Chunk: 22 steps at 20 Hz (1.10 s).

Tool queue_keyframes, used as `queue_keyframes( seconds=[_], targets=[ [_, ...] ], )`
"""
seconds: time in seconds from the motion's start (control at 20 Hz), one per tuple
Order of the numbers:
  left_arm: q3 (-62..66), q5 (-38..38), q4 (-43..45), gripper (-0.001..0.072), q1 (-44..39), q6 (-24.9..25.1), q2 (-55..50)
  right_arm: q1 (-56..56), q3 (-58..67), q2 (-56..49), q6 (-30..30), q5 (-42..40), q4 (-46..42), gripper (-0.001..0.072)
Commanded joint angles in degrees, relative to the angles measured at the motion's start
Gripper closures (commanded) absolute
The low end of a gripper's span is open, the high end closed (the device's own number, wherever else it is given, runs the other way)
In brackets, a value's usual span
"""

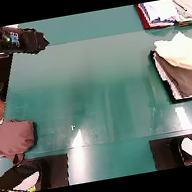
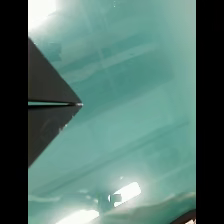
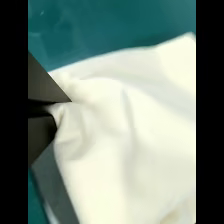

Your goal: Fold the shirts.

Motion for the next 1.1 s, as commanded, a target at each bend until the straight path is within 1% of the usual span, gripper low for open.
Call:
queue_keyframes(
  seconds=[0.0, 0.05, 0.1, 0.15, 0.2, 0.3, 0.4, 0.45, 0.6, 0.65, 0.7, 0.8, 0.85, 1.05],
  targets=[
    [0.00, -0.68, 0.02, 0.0684, -0.04, 0.00, 0.02, -2.69, -9.40, 4.13, 2.08, 2.14, -5.01, 0.0685],
    [0.00, -0.85, 0.02, 0.0684, -0.04, 0.00, 0.00, -4.00, -10.97, 4.17, 1.99, 2.93, -5.25, 0.0511],
    [0.00, -0.96, 0.02, 0.0684, -0.04, 0.00, 0.00, -5.18, -12.04, 3.74, 1.75, 3.76, -5.33, 0.0274],
    [0.00, -0.92, 0.00, 0.0684, -0.04, 0.00, 0.00, -6.25, -12.15, 2.78, 1.36, 4.70, -5.25, 0.0196],
    [0.00, -0.92, 0.00, 0.0685, -0.04, -0.02, 0.02, -6.64, -11.56, 1.88, 1.33, 5.31, -4.87, 0.0196],
    [0.00, -0.57, 0.02, 0.0685, -0.04, -0.02, 0.02, -5.09, -8.20, 0.33, -1.29, 5.62, 1.46, 0.0197],
    [0.00, 0.57, 0.50, 0.0685, -0.02, -0.02, 0.02, -0.59, -4.26, 0.33, -1.60, 2.82, 7.39, 0.0201],
    [0.00, 0.48, 0.92, 0.0684, -0.02, 0.00, 0.02, 2.60, -2.29, 0.31, -1.60, 1.20, 8.44, 0.0202],
    [0.00, -1.84, 0.37, 0.0684, -0.02, -0.04, 0.02, 13.53, 3.17, 0.31, -1.62, -2.82, 8.07, 0.0204],
    [0.00, -1.68, 0.26, 0.0684, -0.02, -0.04, 0.02, 16.76, 4.55, 0.31, -1.62, -4.11, 7.74, 0.0232],
    [0.00, -1.42, 0.26, 0.0684, -0.02, -0.04, 0.02, 19.47, 5.53, 0.31, -1.62, -5.29, 7.74, 0.0379],
    [0.00, -0.68, 0.26, 0.0684, -0.02, -0.04, 0.02, 23.19, 7.10, 0.31, -1.62, -5.81, 7.74, 0.0632],
    [0.00, -0.59, 0.22, 0.0684, -0.02, -0.04, 0.02, 24.28, 7.52, 0.31, -1.62, -5.75, 7.74, 0.0697],
    [0.00, -0.15, 0.22, 0.0684, -0.02, -0.04, 0.02, 25.42, 6.60, 0.33, -1.60, -5.60, 7.87, 0.0697]
  ],
)
